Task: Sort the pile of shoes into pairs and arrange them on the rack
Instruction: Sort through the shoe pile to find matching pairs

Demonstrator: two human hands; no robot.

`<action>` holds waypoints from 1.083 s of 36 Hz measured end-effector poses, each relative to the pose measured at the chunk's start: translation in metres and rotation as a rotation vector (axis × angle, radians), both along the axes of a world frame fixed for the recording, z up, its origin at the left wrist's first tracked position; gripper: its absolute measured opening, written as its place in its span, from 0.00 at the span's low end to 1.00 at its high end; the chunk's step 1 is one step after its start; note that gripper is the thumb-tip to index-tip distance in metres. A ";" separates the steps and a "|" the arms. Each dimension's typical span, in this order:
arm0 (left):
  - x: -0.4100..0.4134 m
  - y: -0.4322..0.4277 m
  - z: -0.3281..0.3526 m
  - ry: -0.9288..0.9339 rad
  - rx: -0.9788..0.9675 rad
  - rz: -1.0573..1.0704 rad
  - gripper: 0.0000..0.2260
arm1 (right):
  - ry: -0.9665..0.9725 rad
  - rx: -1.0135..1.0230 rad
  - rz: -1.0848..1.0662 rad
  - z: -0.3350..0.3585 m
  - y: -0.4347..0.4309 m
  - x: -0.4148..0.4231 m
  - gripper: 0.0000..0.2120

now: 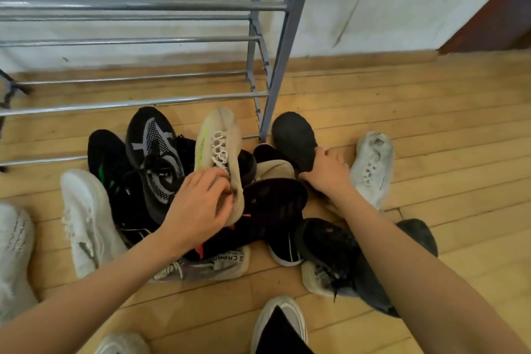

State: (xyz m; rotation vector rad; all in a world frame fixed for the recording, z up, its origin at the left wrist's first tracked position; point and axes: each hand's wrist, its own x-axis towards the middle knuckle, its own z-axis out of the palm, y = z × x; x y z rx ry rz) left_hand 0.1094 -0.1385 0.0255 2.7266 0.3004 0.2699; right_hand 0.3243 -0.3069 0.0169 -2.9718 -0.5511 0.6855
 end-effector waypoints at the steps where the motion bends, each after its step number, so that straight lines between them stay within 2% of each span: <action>1: 0.001 -0.002 0.002 0.007 -0.029 0.005 0.12 | -0.013 -0.032 0.001 -0.002 0.002 0.002 0.35; 3: 0.002 -0.004 0.006 0.045 -0.086 0.028 0.11 | -0.044 -0.059 -0.017 -0.005 0.005 0.006 0.32; 7: 0.005 -0.005 0.016 0.087 -0.174 0.079 0.15 | -0.064 -0.027 -0.064 -0.003 0.002 0.017 0.18; 10: 0.008 -0.005 0.019 0.082 -0.117 0.034 0.17 | -0.021 -0.012 -0.065 -0.001 0.000 0.021 0.13; 14: 0.015 -0.007 0.017 0.144 -0.060 0.045 0.20 | 0.102 -0.010 -0.123 0.004 -0.001 0.026 0.19; 20: 0.015 -0.011 0.018 0.184 -0.061 0.056 0.23 | 0.408 0.269 -0.411 0.013 -0.007 0.023 0.13; 23: 0.014 -0.009 0.019 0.222 -0.110 0.052 0.22 | 0.569 0.406 -0.508 0.019 -0.008 0.029 0.23; 26: 0.013 -0.009 0.021 0.234 -0.125 0.044 0.18 | 0.491 0.399 -0.382 0.029 0.000 0.023 0.22; 30: 0.013 -0.008 0.022 0.231 -0.136 0.050 0.18 | 0.220 0.296 -0.156 0.054 0.017 0.005 0.16; 34: 0.009 -0.008 0.019 0.239 -0.132 0.054 0.23 | -0.003 0.131 0.056 0.089 0.023 -0.023 0.19; 36: 0.005 -0.009 0.016 0.202 -0.128 0.051 0.27 | -0.037 0.117 0.108 0.097 0.020 -0.043 0.22; 39: 0.000 -0.009 0.012 0.114 -0.050 0.068 0.23 | -0.012 0.184 0.118 0.090 0.013 -0.077 0.23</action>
